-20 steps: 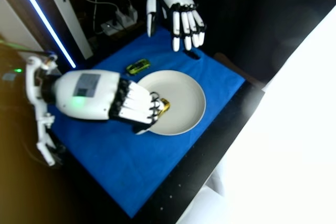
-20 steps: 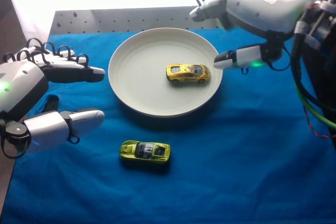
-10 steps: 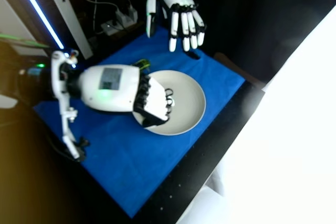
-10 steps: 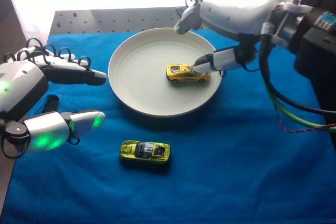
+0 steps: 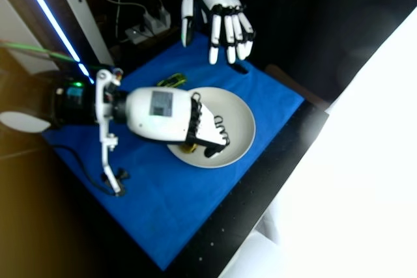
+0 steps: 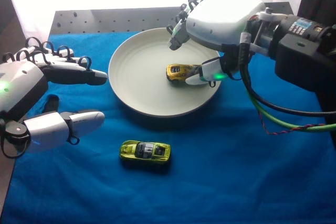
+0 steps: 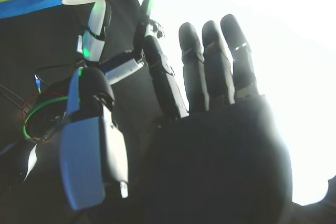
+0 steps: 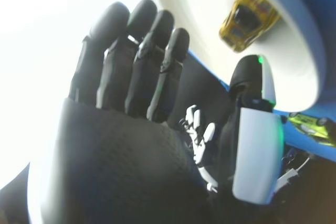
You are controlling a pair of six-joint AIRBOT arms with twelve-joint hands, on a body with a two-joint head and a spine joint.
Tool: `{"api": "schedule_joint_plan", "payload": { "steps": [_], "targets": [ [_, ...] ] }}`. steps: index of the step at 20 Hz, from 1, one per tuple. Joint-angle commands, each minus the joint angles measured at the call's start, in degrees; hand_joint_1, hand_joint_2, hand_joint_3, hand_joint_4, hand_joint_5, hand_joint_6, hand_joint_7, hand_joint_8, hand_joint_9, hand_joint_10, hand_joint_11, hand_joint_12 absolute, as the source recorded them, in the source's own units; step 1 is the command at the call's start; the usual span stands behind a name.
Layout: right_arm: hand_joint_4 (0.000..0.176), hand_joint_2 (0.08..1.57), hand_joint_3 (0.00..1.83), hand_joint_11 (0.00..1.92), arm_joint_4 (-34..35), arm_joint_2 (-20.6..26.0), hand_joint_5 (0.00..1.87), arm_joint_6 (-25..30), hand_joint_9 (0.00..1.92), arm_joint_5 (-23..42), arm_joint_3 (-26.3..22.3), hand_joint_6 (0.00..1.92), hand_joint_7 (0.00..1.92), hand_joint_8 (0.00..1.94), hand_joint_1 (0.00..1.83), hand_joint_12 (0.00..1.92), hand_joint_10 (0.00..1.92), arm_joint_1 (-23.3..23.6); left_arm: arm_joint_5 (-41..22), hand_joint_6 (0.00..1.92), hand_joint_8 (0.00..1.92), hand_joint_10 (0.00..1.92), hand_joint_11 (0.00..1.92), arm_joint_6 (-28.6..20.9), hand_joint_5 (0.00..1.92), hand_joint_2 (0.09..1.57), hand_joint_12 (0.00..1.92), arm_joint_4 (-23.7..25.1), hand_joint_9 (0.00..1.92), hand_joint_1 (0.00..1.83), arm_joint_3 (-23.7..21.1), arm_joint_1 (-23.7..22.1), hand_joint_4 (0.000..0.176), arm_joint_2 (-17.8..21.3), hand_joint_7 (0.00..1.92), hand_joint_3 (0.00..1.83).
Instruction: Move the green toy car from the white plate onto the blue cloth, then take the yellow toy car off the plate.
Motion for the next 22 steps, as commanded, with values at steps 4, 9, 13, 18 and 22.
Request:
{"api": "schedule_joint_plan", "payload": {
  "steps": [4, 9, 13, 18, 22],
  "targets": [
    [0.0, 0.98, 0.0, 0.34, -0.2, -0.8, 0.85, -0.9, 0.59, 5.3, 0.6, 0.01, 0.89, 0.06, 0.91, 1.64, 0.89, 1.0, -6.9, 0.01, 0.0, 0.0, 0.0, 0.0, 0.72, 1.08, 0.73, 1.3, 0.31, 0.56, 0.0, -0.3, 0.176, 0.2, 0.46, 0.0],
    [0.0, 0.98, 0.0, 0.36, -0.1, -1.6, 0.86, -0.9, 0.69, 4.3, 1.7, 0.0, 0.91, 0.02, 0.91, 1.49, 0.58, 1.0, -7.1, 0.0, 0.0, 0.0, 0.0, 0.0, 0.7, 1.09, 0.72, 1.3, 0.31, 0.52, -0.1, -0.3, 0.176, 0.2, 0.46, 0.0],
    [0.0, 0.99, 0.0, 0.33, 0.0, -1.6, 0.9, -0.9, 0.67, 4.0, 2.0, 0.01, 0.91, 0.0, 0.93, 1.59, 0.63, 1.0, -7.1, 0.0, 0.01, 0.01, 0.0, 0.0, 0.69, 1.11, 0.74, 1.2, 0.32, 0.55, -0.1, -0.3, 0.175, 0.3, 0.47, 0.0],
    [0.0, 1.0, 0.0, 0.3, 0.0, -2.0, 0.89, -0.9, 0.65, 3.6, 2.5, 0.0, 0.9, 0.0, 0.93, 1.52, 0.6, 1.0, -7.2, 0.0, 0.01, 0.02, 0.0, 0.0, 0.69, 1.11, 0.82, 1.2, 0.35, 0.53, -0.1, -0.3, 0.175, 0.3, 0.48, 0.0],
    [0.0, 0.99, 0.0, 0.25, 0.1, -2.5, 0.91, -0.9, 0.62, 3.1, 3.2, 0.01, 0.86, 0.0, 0.93, 1.55, 0.56, 1.0, -7.1, 0.0, 0.0, 0.01, 0.0, 0.0, 0.7, 1.11, 0.81, 1.2, 0.35, 0.53, 0.0, -0.3, 0.176, 0.2, 0.48, 0.0]
  ]
}}
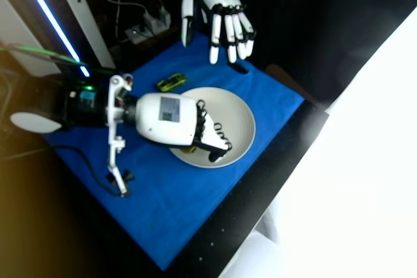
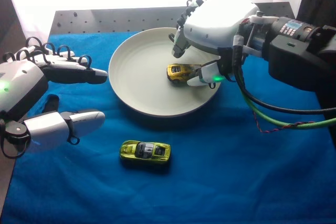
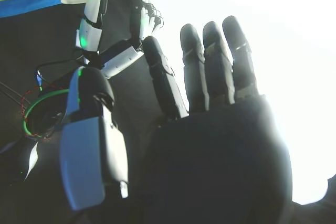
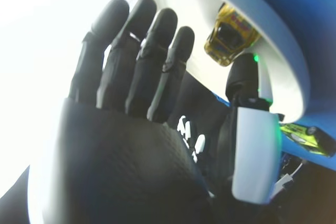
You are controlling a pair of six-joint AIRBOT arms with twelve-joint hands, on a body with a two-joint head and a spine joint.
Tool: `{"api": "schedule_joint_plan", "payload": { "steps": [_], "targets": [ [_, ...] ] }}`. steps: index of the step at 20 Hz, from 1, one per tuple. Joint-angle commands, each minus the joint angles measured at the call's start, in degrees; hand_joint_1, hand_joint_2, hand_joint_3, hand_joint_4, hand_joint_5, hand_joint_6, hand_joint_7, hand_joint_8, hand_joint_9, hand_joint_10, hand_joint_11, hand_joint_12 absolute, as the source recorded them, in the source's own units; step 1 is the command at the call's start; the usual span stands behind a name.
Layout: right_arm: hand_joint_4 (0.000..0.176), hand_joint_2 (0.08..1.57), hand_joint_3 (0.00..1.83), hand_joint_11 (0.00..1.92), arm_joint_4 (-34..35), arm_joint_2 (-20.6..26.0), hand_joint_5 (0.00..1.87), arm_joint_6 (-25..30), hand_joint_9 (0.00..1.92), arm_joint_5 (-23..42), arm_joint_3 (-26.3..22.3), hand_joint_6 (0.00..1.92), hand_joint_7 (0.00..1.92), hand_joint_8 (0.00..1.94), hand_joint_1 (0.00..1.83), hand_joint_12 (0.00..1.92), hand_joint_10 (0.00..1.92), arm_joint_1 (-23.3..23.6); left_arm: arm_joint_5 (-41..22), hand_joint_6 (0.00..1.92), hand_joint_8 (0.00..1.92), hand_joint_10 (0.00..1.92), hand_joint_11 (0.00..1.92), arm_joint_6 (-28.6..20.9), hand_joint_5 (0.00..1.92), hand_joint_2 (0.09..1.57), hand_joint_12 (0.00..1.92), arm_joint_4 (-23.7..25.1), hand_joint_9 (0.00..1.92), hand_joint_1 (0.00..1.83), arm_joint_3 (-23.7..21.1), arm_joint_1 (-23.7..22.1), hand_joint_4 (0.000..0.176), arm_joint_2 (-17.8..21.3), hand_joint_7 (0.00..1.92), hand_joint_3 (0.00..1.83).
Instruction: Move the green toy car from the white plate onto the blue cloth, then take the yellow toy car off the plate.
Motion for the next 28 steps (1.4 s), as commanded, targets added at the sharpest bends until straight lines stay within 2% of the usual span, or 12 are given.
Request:
{"api": "schedule_joint_plan", "payload": {
  "steps": [1, 5, 10, 13, 15, 19, 20, 23, 24, 25, 27, 28],
  "targets": [
    [0.0, 0.99, 0.0, 0.23, -0.1, -0.3, 0.89, -0.4, 0.63, 6.2, 0.2, 0.0, 0.82, 0.0, 0.92, 1.5, 0.45, 1.0, -6.9, 0.0, 0.0, 0.01, 0.0, 0.0, 0.7, 1.11, 0.8, 1.1, 0.34, 0.53, 0.0, -0.3, 0.176, 0.2, 0.48, 0.0],
    [0.0, 1.01, 0.0, 0.09, -0.1, -0.7, 0.89, -0.4, 0.58, 6.0, 0.4, 0.02, 0.64, 0.0, 0.91, 1.45, 0.11, 0.9, -6.8, 0.0, 0.0, 0.01, 0.0, 0.0, 0.69, 1.12, 0.79, 1.1, 0.35, 0.53, 0.0, -0.3, 0.174, 0.3, 0.48, 0.0],
    [0.0, 1.01, 0.0, 0.01, 0.0, -1.0, 0.98, -0.4, 0.5, 5.6, 0.8, 0.06, 0.54, 0.0, 0.95, 1.31, 0.03, 0.8, -6.8, 0.0, 0.0, 0.01, 0.0, 0.0, 0.69, 1.13, 0.83, 1.1, 0.36, 0.52, 0.0, -0.3, 0.167, 0.3, 0.49, 0.0],
    [0.0, 1.03, 0.0, 0.2, 0.0, -1.2, 0.95, -0.4, 0.78, 5.6, 0.8, 0.05, 0.85, 0.05, 0.99, 1.5, 0.14, 0.7, -6.8, 0.0, 0.0, 0.0, 0.0, 0.0, 0.7, 1.14, 0.81, 1.1, 0.35, 0.54, 0.0, -0.3, 0.17, 0.3, 0.48, 0.0],
    [0.0, 1.03, 0.0, 0.37, 0.0, -1.3, 0.93, -0.4, 0.85, 5.6, 0.8, 0.03, 0.98, 0.03, 1.0, 1.53, 0.39, 0.7, -6.9, 0.0, 0.0, 0.0, 0.0, 0.0, 0.69, 1.16, 0.78, 1.1, 0.34, 0.56, 0.0, -0.3, 0.163, 0.3, 0.47, 0.0],
    [0.0, 1.04, 0.0, 0.36, 0.0, -1.5, 0.83, -0.4, 0.83, 5.4, 0.8, 0.0, 0.93, 0.0, 0.95, 1.45, 0.31, 0.5, -7.0, 0.01, 0.0, 0.0, 0.0, 0.0, 0.71, 1.19, 0.84, 1.1, 0.35, 0.67, 0.0, -0.3, 0.15, 0.3, 0.49, 0.0],
    [0.0, 1.04, 0.0, 0.38, 0.0, -1.5, 0.8, -0.4, 0.86, 5.3, 0.8, 0.0, 0.92, 0.0, 0.94, 1.42, 0.24, 0.4, -7.0, 0.0, 0.0, 0.0, 0.0, 0.0, 0.71, 1.19, 0.84, 1.1, 0.34, 0.66, 0.0, -0.3, 0.166, 0.3, 0.49, 0.0],
    [0.0, 1.05, 0.0, 0.43, 0.0, -1.8, 0.76, -0.4, 0.88, 5.2, 1.0, 0.0, 0.9, 0.0, 0.93, 1.42, 0.21, 0.2, -7.1, 0.01, 0.01, 0.01, 0.0, 0.0, 0.74, 1.19, 0.88, 1.1, 0.36, 0.68, 0.0, -0.3, 0.151, 0.3, 0.51, 0.0],
    [0.0, 1.05, 0.0, 0.42, 0.0, -1.9, 0.75, -0.4, 0.85, 5.2, 1.1, 0.0, 0.88, 0.0, 0.93, 1.41, 0.2, 0.2, -7.2, 1.14, 0.0, 0.01, 0.0, 0.0, 0.68, 1.25, 0.95, 1.1, 0.37, 0.82, -0.1, -0.3, 0.171, 0.3, 0.52, 0.0],
    [0.0, 1.04, 0.0, 0.41, 0.0, -2.0, 0.75, -0.4, 0.87, 5.1, 1.2, 0.0, 0.89, 0.0, 0.94, 1.37, 0.18, 0.2, -7.2, 1.45, 0.0, 0.01, 0.0, 0.0, 0.62, 1.29, 0.97, 1.1, 0.37, 0.81, -0.1, -0.3, 0.175, 0.3, 0.53, 0.0],
    [0.0, 1.08, 0.01, 0.42, 0.0, -2.2, 0.86, -0.4, 0.91, 4.8, 1.4, 0.04, 0.92, 0.01, 1.01, 1.41, 0.18, 0.1, -7.3, 1.52, 0.01, 0.01, 0.0, 0.0, 0.61, 1.31, 1.01, 1.1, 0.38, 0.81, -0.1, -0.3, 0.176, 0.3, 0.54, 0.0],
    [0.0, 1.16, 0.0, 0.47, 0.0, -2.4, 0.88, -0.4, 0.93, 4.7, 1.5, 0.9, 0.96, 0.01, 1.1, 1.47, 0.21, 0.1, -7.3, 1.52, 0.01, 0.01, 0.0, 0.0, 0.61, 1.3, 1.01, 1.1, 0.38, 0.81, -0.1, -0.3, 0.176, 0.3, 0.54, 0.0]
  ]
}}
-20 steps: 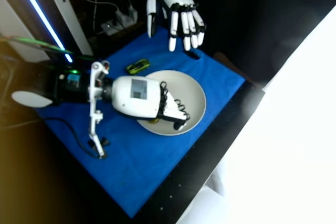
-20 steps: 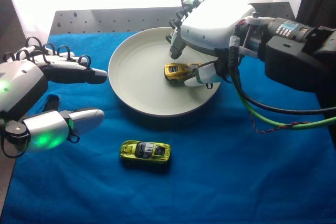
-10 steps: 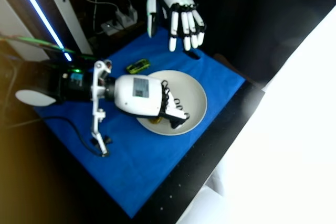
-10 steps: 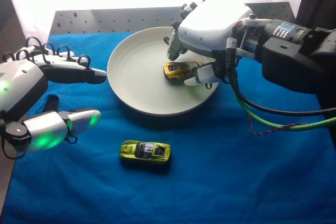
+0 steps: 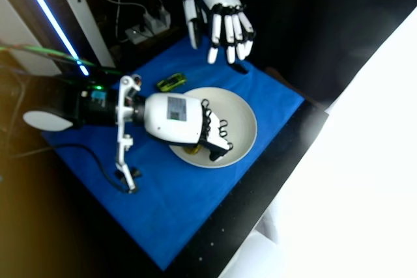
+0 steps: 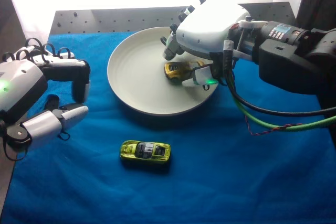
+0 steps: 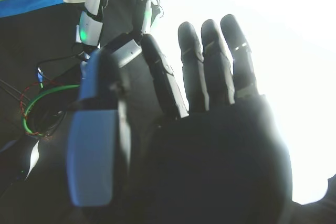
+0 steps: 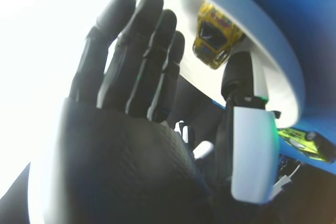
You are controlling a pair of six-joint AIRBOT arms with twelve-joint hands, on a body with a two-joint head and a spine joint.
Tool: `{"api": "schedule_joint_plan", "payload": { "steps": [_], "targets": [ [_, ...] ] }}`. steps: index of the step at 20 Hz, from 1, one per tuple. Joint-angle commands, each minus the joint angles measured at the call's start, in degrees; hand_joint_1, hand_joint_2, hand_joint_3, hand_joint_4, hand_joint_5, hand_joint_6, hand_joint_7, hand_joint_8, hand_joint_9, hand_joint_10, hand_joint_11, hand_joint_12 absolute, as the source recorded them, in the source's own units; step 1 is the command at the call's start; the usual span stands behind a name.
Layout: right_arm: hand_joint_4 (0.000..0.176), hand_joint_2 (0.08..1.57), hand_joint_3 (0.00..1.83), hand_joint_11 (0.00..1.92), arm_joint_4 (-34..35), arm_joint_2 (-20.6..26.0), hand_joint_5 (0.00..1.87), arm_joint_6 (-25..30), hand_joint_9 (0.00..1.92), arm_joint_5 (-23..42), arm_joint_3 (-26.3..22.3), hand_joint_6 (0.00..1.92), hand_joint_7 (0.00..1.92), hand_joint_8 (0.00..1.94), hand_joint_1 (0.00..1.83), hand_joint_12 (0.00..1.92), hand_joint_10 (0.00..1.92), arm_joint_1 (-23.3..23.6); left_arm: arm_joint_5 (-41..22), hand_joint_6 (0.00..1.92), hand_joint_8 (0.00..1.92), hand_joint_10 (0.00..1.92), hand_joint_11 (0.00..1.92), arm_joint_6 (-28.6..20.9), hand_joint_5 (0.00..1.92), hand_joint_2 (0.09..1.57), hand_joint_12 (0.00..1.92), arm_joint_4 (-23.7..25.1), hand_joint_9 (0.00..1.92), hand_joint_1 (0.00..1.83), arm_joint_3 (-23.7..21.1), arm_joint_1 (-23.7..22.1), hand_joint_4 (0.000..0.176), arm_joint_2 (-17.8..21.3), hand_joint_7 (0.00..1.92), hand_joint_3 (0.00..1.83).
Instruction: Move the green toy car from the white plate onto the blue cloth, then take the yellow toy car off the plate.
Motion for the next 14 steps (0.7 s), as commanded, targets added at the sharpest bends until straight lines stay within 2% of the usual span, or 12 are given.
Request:
{"api": "schedule_joint_plan", "payload": {
  "steps": [1, 3, 4, 6, 7, 8, 10, 12, 13, 14],
  "targets": [
    [0.0, 1.18, 0.0, 0.45, 0.0, -0.3, 0.86, -0.4, 0.92, 6.0, 0.2, 1.12, 0.98, 0.01, 1.12, 1.49, 0.22, 0.1, -7.3, 1.51, 0.01, 0.01, 0.0, 0.0, 0.62, 1.3, 1.0, 1.3, 0.37, 0.82, -0.1, -0.3, 0.176, 0.3, 0.54, 0.0],
    [0.0, 1.2, 0.0, 0.44, 0.0, -0.4, 0.81, -0.4, 0.87, 6.0, 0.3, 1.23, 0.97, 0.0, 1.12, 1.5, 0.29, 0.1, -7.3, 1.52, 0.01, 0.01, 0.0, 0.0, 0.61, 1.3, 0.99, 1.3, 0.38, 0.81, -0.1, -0.3, 0.176, 0.3, 0.55, 0.0],
    [0.0, 1.2, 0.0, 0.44, 0.0, -0.4, 0.82, -0.4, 0.87, 6.0, 0.3, 1.21, 0.98, 0.01, 1.12, 1.5, 0.31, 0.1, -7.3, 1.53, 0.01, 0.01, 0.0, 0.0, 0.61, 1.31, 0.97, 1.3, 0.37, 0.81, -0.1, -0.3, 0.176, 0.3, 0.54, 0.0],
    [0.0, 1.2, 0.0, 0.22, 0.0, -0.3, 0.81, -0.4, 0.78, 6.0, 0.2, 1.24, 0.93, 0.0, 1.12, 1.51, 0.27, 0.1, -7.3, 1.52, 0.01, 0.01, 0.0, 0.0, 0.61, 1.3, 0.97, 1.3, 0.39, 0.81, -0.1, -0.3, 0.176, 0.2, 0.55, 0.0],
    [0.0, 1.21, 0.0, 0.23, 0.0, -0.3, 0.8, -0.4, 0.74, 6.0, 0.2, 1.26, 0.92, 0.0, 1.11, 1.57, 0.39, 0.1, -7.4, 1.52, 0.01, 0.01, 0.0, 0.0, 0.61, 1.3, 0.97, 1.2, 0.38, 0.81, -0.1, -0.3, 0.176, 0.2, 0.55, 0.0],
    [0.0, 1.2, 0.0, 0.21, 0.0, -0.3, 0.81, -0.4, 0.71, 6.0, 0.2, 1.25, 0.92, 0.0, 1.12, 1.55, 0.46, 0.1, -7.4, 1.52, 0.01, 0.01, 0.0, 0.0, 0.61, 1.3, 0.94, 1.1, 0.38, 0.81, -0.1, -0.3, 0.176, 0.2, 0.55, 0.0],
    [0.0, 1.19, 0.0, 0.11, -0.1, -0.3, 0.83, -0.4, 0.6, 6.1, 0.2, 1.21, 0.82, 0.0, 1.12, 1.53, 0.42, 0.2, -7.4, 1.51, 0.01, 0.02, 0.0, 0.0, 0.62, 1.3, 0.92, 1.0, 0.4, 0.81, -0.1, -0.3, 0.176, 0.2, 0.56, 0.0],
    [0.0, 1.16, 0.0, 0.0, 0.0, -0.3, 0.89, -0.4, 0.59, 6.4, 0.1, 1.12, 0.79, 0.0, 1.14, 1.43, 0.19, 0.5, -7.3, 1.51, 0.0, 0.01, 0.0, 0.0, 0.62, 1.3, 0.91, 0.8, 0.39, 0.81, 0.0, -0.2, 0.176, 0.1, 0.55, 0.0],
    [0.0, 1.15, 0.0, 0.24, 0.0, 0.2, 1.01, -0.4, 0.7, 6.7, -0.2, 1.02, 0.8, 0.93, 1.22, 1.66, 0.63, 0.8, -7.3, 1.51, 0.0, 0.01, 0.0, 0.0, 0.62, 1.3, 0.88, 0.7, 0.38, 0.82, 0.0, -0.2, 0.176, 0.1, 0.55, 0.0],
    [0.0, 1.14, 0.0, 0.73, 0.0, 0.8, 0.95, -0.4, 0.81, 7.3, -0.8, 1.04, 0.82, 1.42, 1.17, 1.87, 1.57, 1.0, -7.3, 1.52, 0.0, 0.01, 0.0, 0.0, 0.61, 1.3, 0.85, 0.7, 0.38, 0.81, 0.0, -0.2, 0.176, 0.1, 0.54, 0.0]
  ]
}}
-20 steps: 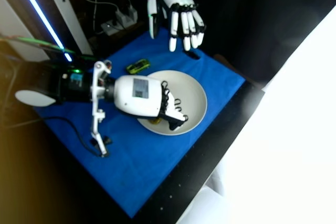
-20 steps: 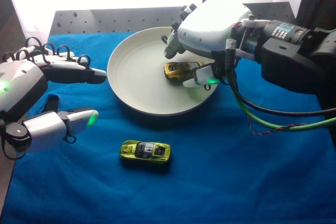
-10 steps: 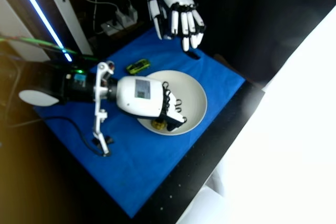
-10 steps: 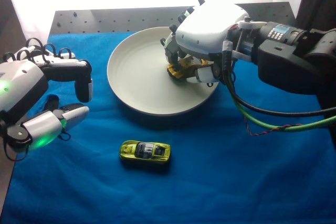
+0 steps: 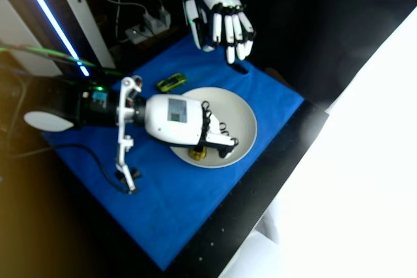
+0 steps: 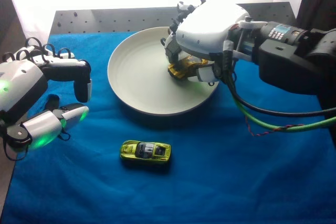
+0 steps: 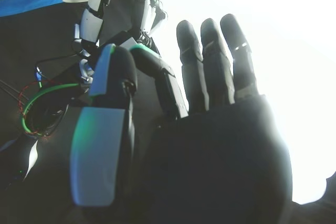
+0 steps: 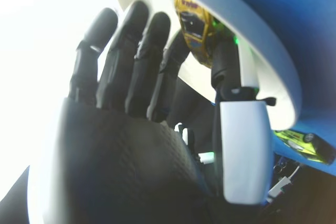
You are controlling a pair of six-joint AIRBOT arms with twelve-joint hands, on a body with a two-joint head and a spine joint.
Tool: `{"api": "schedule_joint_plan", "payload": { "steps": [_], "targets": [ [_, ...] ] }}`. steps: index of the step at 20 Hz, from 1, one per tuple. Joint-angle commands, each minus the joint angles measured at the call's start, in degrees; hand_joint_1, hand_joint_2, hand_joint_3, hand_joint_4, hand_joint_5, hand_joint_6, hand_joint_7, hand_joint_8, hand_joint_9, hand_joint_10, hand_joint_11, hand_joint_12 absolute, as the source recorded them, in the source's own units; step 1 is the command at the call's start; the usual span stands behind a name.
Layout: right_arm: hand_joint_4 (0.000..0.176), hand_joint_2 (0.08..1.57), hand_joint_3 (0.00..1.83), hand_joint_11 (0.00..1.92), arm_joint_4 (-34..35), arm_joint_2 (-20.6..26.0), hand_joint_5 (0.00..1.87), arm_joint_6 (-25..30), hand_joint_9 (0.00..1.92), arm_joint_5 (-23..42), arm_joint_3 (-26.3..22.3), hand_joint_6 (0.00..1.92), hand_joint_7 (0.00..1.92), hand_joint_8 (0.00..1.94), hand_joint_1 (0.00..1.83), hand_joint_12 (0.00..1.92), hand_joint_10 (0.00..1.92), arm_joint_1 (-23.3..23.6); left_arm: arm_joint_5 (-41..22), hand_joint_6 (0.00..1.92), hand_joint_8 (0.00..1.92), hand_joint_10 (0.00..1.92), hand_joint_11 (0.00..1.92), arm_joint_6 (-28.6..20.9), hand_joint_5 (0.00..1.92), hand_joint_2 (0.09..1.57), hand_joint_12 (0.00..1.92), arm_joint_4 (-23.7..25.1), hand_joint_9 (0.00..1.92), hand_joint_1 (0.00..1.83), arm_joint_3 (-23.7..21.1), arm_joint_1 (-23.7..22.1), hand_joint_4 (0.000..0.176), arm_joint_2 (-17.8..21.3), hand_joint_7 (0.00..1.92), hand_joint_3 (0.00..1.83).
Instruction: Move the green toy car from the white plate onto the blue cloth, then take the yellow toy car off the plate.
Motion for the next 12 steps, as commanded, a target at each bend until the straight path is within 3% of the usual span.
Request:
{"api": "schedule_joint_plan", "payload": {
  "steps": [1, 2, 3, 5, 6, 7, 9, 10, 12],
  "targets": [
    [0.0, 1.19, 0.0, 0.91, -0.1, 0.7, 0.86, -0.4, 0.89, 8.1, -0.6, 0.95, 0.84, 1.49, 1.22, 1.91, 1.68, 1.0, -7.2, 1.53, 0.0, 0.0, 0.0, 0.0, 0.6, 1.31, 0.76, 0.9, 0.37, 0.8, 0.0, -0.2, 0.176, 0.1, 0.53, 0.0],
    [0.0, 1.15, 0.0, 1.38, -0.1, 1.3, 0.93, -0.4, 1.32, 8.7, -1.2, 1.02, 1.16, 1.85, 1.18, 1.92, 1.87, 1.0, -7.2, 1.54, 0.0, 0.0, 0.0, 0.0, 0.59, 1.31, 0.76, 0.8, 0.34, 0.79, 0.0, -0.2, 0.176, 0.1, 0.51, 0.0],
    [0.0, 1.14, 0.0, 1.59, -0.1, 2.4, 0.93, -0.4, 1.5, 9.9, -2.5, 1.05, 1.3, 1.92, 1.17, 1.92, 1.91, 1.0, -7.1, 1.55, 0.0, 0.0, 0.0, 0.0, 0.59, 1.32, 0.79, 0.7, 0.34, 0.79, 0.0, -0.2, 0.176, 0.1, 0.5, 0.0],
    [0.0, 1.13, 0.0, 1.6, -0.1, 4.7, 0.94, -0.4, 1.49, 11.8, -4.8, 1.05, 1.28, 1.94, 1.17, 1.92, 1.92, 1.1, -7.1, 1.54, 0.0, 0.0, 0.0, 0.0, 0.59, 1.32, 0.77, 0.6, 0.34, 0.79, 0.0, -0.2, 0.176, 0.1, 0.5, 0.0],
    [0.0, 1.14, 0.0, 1.33, -0.2, 6.5, 0.92, -0.4, 1.22, 13.1, -6.4, 1.08, 1.07, 1.83, 1.16, 1.92, 1.92, 1.1, -7.1, 1.55, 0.0, 0.0, 0.0, 0.0, 0.58, 1.32, 0.75, 0.4, 0.33, 0.79, 0.0, -0.2, 0.176, 0.1, 0.5, 0.0],
    [0.0, 1.14, 0.0, 1.27, -0.4, 7.3, 0.93, -0.4, 1.17, 13.9, -7.2, 1.07, 1.04, 1.78, 1.16, 1.92, 1.92, 1.1, -7.1, 1.53, 0.0, 0.01, 0.0, 0.0, 0.6, 1.31, 0.69, 0.4, 0.35, 0.8, 0.0, -0.1, 0.176, 0.1, 0.5, 0.0],
    [0.0, 1.11, 0.0, 1.27, -1.2, 9.1, 0.99, -0.4, 1.18, 15.3, -9.1, 0.98, 1.06, 1.72, 1.17, 1.92, 1.92, 1.1, -7.1, 1.5, 0.01, 0.01, 0.0, 0.0, 0.63, 1.3, 0.68, 0.1, 0.36, 0.82, -0.1, 0.1, 0.176, 0.1, 0.52, 0.0],
    [0.0, 1.1, 0.0, 1.35, -1.6, 9.8, 1.01, -0.4, 1.26, 16.1, -9.9, 0.96, 1.11, 1.89, 1.18, 1.92, 1.92, 1.1, -7.2, 1.49, 0.01, 0.01, 0.0, 0.0, 0.63, 1.29, 0.69, 0.1, 0.37, 0.82, -0.1, 0.2, 0.176, 0.1, 0.52, 0.0],
    [0.0, 1.13, 0.01, 1.42, -2.2, 11.2, 0.94, -0.4, 1.31, 17.6, -11.3, 1.06, 1.12, 1.94, 1.16, 1.92, 1.92, 1.1, -7.2, 1.51, 0.0, 0.01, 0.0, 0.0, 0.61, 1.3, 0.73, 0.0, 0.37, 0.81, -0.1, 0.2, 0.176, 0.2, 0.52, 0.0]
  ]
}}
